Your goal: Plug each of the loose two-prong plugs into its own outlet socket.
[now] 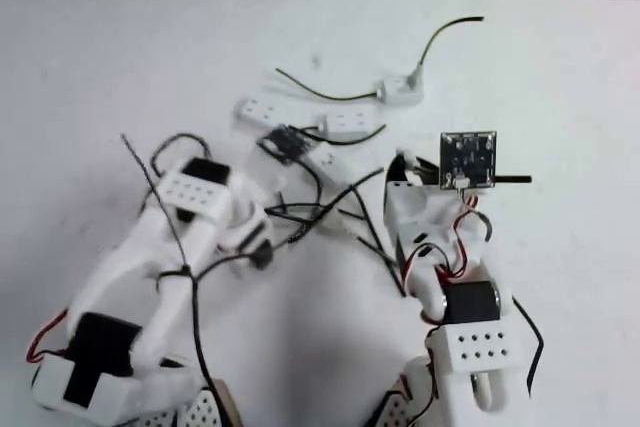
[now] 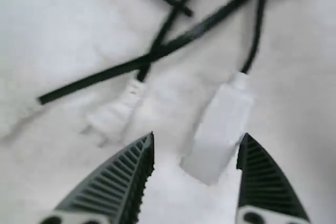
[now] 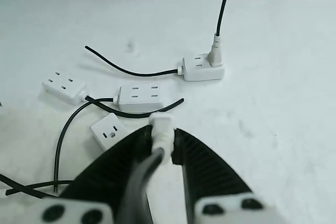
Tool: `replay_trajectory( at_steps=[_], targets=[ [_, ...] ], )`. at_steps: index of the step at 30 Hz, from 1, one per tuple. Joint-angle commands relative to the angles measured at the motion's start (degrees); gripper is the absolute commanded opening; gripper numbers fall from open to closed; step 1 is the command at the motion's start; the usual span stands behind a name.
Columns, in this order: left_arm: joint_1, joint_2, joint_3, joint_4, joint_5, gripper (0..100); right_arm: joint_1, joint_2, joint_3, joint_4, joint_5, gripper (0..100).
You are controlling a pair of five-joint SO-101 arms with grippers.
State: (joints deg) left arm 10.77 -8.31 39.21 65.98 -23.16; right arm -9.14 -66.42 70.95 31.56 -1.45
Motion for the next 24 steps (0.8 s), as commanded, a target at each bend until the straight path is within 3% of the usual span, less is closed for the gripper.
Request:
replay_trajectory(
  at_steps=[1,10,15,19,24],
  targets=[
    [-5.4,0.0,-6.8,-0.5,-3.1,26,0.4,-1.1,-3.3,0.1,0.7,1.7],
    [-8.8,-1.2,-13.0,6.8,-6.9,26,0.2,-1.1,-3.3,0.1,0.7,1.7],
    [-8.6,-10.5,-10.5,8.8,-8.1,26,-1.0,-1.1,-3.3,0.3,0.7,1.7],
    [-5.7,-19.6,-2.0,7.2,-11.5,26,-1.3,-1.1,-3.2,0.3,0.7,1.7],
    [-0.9,-23.5,10.3,-2.1,-14.2,27,-1.2,-1.1,-3.2,0.3,0.7,1.7]
  ],
)
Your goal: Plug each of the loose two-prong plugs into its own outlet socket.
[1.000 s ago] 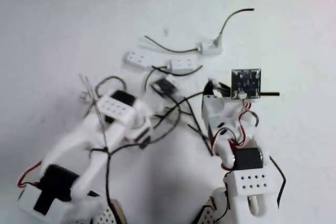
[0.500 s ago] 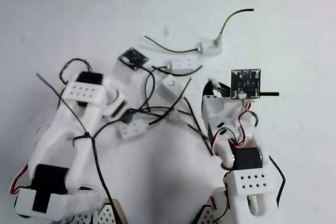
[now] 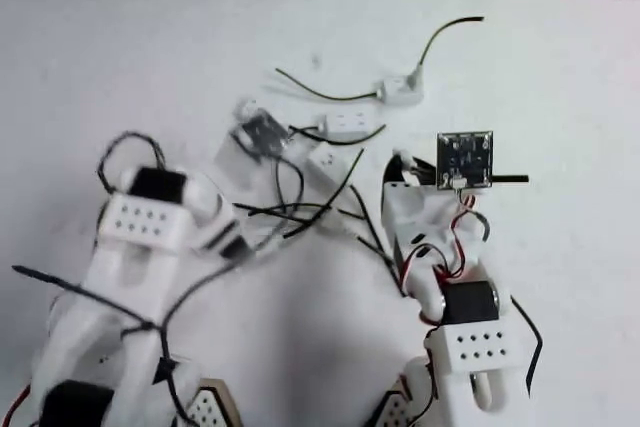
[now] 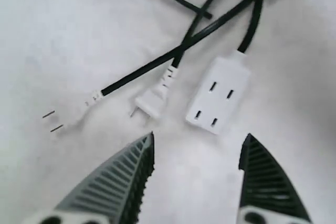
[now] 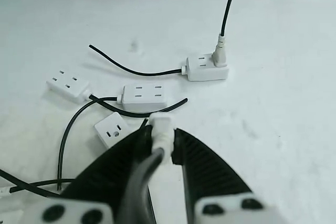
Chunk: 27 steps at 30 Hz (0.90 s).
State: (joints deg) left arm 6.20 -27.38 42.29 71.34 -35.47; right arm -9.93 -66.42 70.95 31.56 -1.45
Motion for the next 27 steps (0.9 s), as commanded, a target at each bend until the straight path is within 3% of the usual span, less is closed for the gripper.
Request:
replay_trajectory(
  at_steps=[1,10,16,27],
  targets=[
    [3.8,-4.2,8.6,-9.6,-1.8,27,-0.4,-1.1,-3.2,0.3,0.7,1.7],
    [5.8,7.6,10.2,-18.3,-1.5,30,-0.3,-1.1,-3.2,0.3,0.7,1.7],
    [7.5,13.1,6.4,-18.1,-1.1,24,-0.3,-1.1,-3.2,0.3,0.7,1.7],
    [15.2,15.2,0.4,-12.7,20.3,18,-0.3,-1.1,-3.2,0.3,2.3,1.7]
  ],
)
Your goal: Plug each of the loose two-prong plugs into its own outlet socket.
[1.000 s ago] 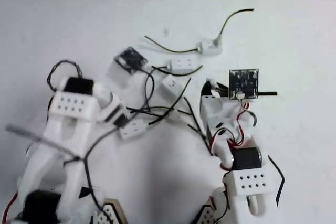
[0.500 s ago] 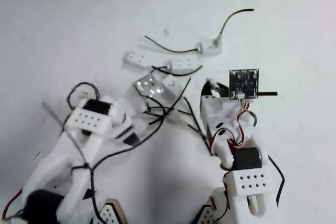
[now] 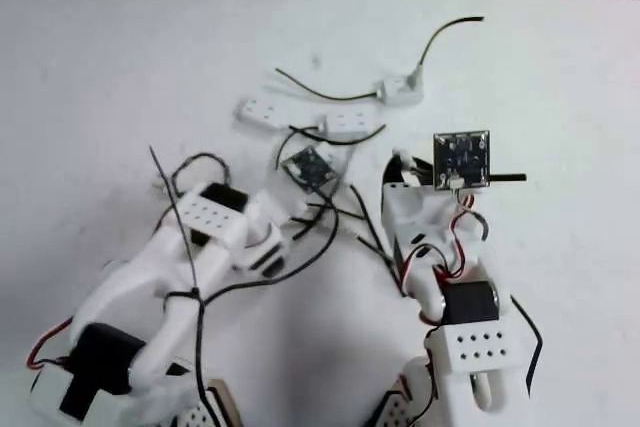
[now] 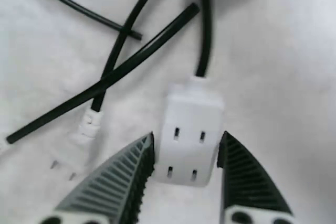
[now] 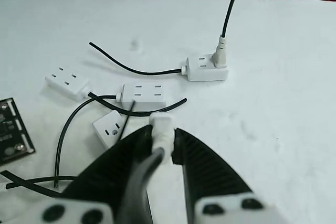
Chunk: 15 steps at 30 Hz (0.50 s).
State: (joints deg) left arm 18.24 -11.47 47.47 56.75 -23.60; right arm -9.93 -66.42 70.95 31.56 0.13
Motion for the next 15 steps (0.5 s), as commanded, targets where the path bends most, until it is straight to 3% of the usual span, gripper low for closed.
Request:
replay_trajectory(
  at_steps=[1,7,12,15],
  targets=[
    [3.2,-1.3,-5.4,2.2,9.8,18,-0.3,-1.1,-3.2,0.3,0.7,1.7],
    [1.2,-6.5,-6.6,3.3,12.5,19,-0.3,-1.1,-3.2,0.3,0.7,1.7],
    [-2.6,-15.6,-6.8,10.2,12.5,29,-0.3,-1.2,-3.2,0.5,0.7,1.7],
    [-6.7,-23.5,-6.2,13.5,10.4,29,-0.7,-1.5,-4.2,2.2,0.7,1.7]
  ],
)
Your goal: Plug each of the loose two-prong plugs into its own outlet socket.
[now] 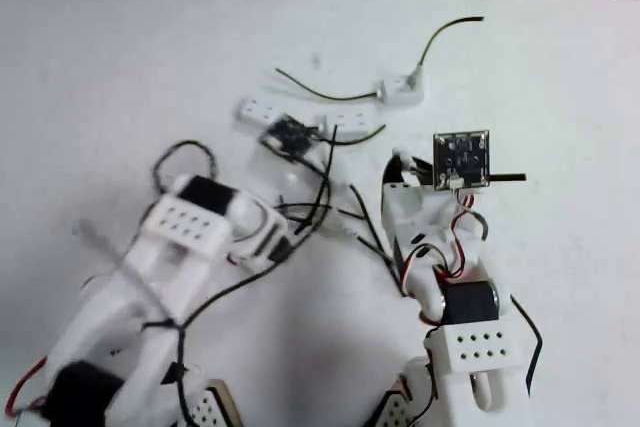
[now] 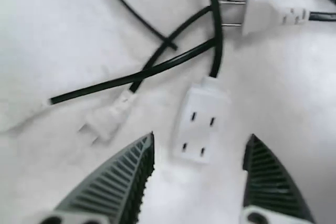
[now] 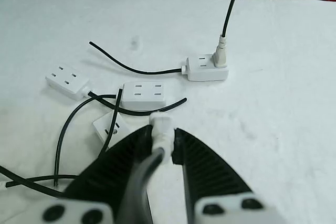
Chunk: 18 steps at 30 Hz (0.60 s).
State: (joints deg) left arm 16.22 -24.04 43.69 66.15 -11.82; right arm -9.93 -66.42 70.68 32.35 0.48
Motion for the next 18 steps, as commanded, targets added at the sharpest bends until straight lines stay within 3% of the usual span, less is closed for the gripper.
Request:
replay_trajectory(
  at_steps=[1,7,11,18],
  targets=[
    [-6.2,-13.8,-2.1,5.5,-2.8,29,-0.7,-1.5,-4.7,2.6,0.3,1.7],
    [-21.0,-29.3,6.1,7.2,-7.5,29,-5.1,-1.3,-11.3,12.4,0.3,1.7],
    [-31.0,-37.3,13.9,7.2,-11.7,29,-15.0,-1.3,-13.5,17.5,0.7,1.7],
    [-45.1,-43.7,25.7,-0.1,-12.0,29,-32.4,2.8,-12.6,17.6,0.8,1.7]
  ],
)
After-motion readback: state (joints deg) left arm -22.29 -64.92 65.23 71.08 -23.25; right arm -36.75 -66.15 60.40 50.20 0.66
